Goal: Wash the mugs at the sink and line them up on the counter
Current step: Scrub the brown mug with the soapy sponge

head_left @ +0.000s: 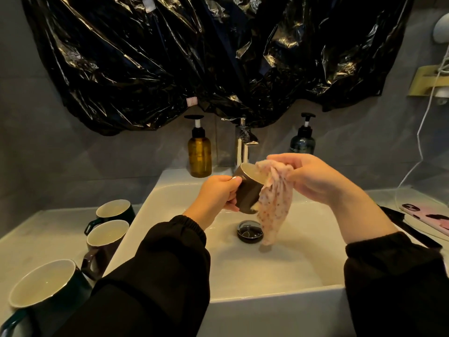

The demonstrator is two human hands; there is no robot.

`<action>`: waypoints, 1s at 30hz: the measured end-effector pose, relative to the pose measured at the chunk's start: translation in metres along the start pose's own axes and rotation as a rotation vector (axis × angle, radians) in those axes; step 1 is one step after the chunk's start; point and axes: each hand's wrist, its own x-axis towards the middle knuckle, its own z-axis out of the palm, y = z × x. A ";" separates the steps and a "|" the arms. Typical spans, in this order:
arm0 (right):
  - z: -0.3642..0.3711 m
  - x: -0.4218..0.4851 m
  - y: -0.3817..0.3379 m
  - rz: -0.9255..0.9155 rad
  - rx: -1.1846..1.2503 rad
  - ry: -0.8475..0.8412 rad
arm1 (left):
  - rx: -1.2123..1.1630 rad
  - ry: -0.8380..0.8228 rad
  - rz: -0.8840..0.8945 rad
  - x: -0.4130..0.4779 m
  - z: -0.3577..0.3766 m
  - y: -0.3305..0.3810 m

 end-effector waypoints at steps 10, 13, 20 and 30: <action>0.031 -0.001 0.006 -0.314 -0.698 0.014 | 0.084 0.045 0.239 -0.001 -0.001 0.000; 0.027 -0.002 0.005 -0.330 -0.926 0.058 | 0.079 0.023 0.221 0.000 -0.003 -0.002; 0.028 -0.008 0.004 -0.302 -0.753 0.085 | 0.052 -0.005 0.133 0.001 0.000 -0.006; 0.041 -0.003 0.022 -0.141 -1.084 -0.110 | 0.172 -0.060 0.231 -0.006 0.006 -0.003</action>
